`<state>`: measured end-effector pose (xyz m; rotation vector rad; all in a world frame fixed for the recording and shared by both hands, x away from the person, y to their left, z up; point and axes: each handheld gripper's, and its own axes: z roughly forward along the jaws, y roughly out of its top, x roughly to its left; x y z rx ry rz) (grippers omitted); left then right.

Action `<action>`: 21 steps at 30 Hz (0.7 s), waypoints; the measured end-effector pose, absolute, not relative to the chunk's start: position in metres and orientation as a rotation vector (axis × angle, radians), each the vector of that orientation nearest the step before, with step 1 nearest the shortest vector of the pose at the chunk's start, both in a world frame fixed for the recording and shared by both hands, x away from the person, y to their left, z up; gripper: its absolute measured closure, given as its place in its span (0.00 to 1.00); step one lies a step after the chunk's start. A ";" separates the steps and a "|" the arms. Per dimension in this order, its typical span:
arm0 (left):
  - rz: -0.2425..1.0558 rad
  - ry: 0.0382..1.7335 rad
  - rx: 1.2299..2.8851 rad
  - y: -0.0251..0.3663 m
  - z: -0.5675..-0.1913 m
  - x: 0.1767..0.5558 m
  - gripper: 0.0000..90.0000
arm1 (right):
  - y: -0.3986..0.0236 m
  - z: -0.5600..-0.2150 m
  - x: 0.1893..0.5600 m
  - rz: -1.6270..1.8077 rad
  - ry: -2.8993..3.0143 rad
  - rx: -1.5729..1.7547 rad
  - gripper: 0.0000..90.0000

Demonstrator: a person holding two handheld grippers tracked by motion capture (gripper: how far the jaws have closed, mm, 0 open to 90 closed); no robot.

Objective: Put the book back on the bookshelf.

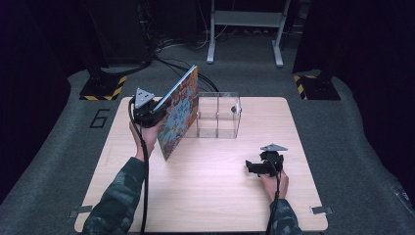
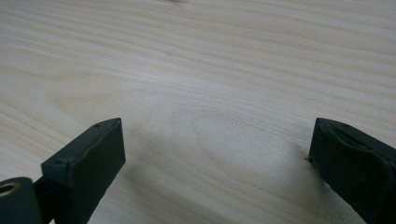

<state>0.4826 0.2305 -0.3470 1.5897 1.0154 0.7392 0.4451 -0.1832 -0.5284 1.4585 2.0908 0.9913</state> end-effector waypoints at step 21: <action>0.685 1.001 1.660 0.261 -0.327 0.451 0.28 | -0.185 -0.528 0.445 0.997 2.086 1.462 0.05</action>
